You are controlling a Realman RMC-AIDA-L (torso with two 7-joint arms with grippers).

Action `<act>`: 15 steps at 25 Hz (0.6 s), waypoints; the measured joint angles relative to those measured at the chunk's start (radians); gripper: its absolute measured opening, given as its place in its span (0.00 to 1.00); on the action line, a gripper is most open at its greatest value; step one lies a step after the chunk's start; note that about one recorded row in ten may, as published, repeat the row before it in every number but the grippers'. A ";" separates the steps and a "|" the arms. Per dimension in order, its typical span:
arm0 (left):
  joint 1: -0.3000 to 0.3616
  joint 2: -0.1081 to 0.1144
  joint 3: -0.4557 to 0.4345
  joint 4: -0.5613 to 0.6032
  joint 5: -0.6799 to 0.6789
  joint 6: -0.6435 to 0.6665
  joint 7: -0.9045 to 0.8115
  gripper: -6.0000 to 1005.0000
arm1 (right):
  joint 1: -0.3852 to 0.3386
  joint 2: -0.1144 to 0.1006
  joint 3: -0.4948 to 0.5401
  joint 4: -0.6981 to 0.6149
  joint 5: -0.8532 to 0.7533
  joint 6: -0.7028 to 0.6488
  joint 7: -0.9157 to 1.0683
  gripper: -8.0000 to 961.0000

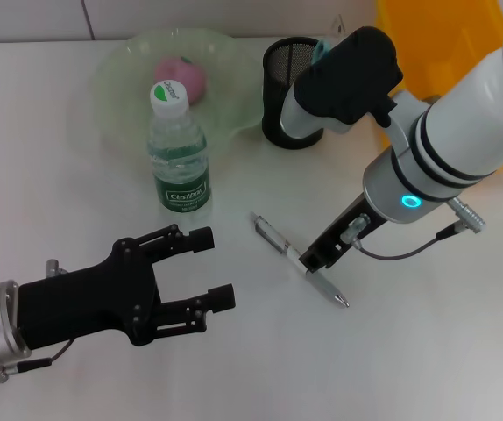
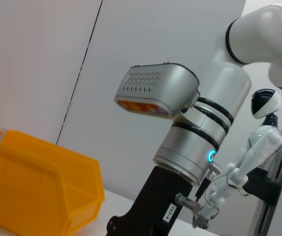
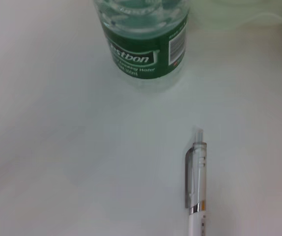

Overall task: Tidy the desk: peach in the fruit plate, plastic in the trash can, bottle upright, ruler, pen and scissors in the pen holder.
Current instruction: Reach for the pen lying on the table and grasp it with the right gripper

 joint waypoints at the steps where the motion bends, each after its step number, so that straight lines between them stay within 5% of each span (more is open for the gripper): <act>1: 0.000 0.000 0.000 0.000 0.000 0.000 0.000 0.83 | 0.002 0.000 -0.007 0.007 0.001 0.006 0.000 0.48; 15: -0.002 -0.001 0.000 0.000 0.000 0.000 0.001 0.83 | 0.026 0.000 -0.068 0.058 0.019 0.062 0.003 0.39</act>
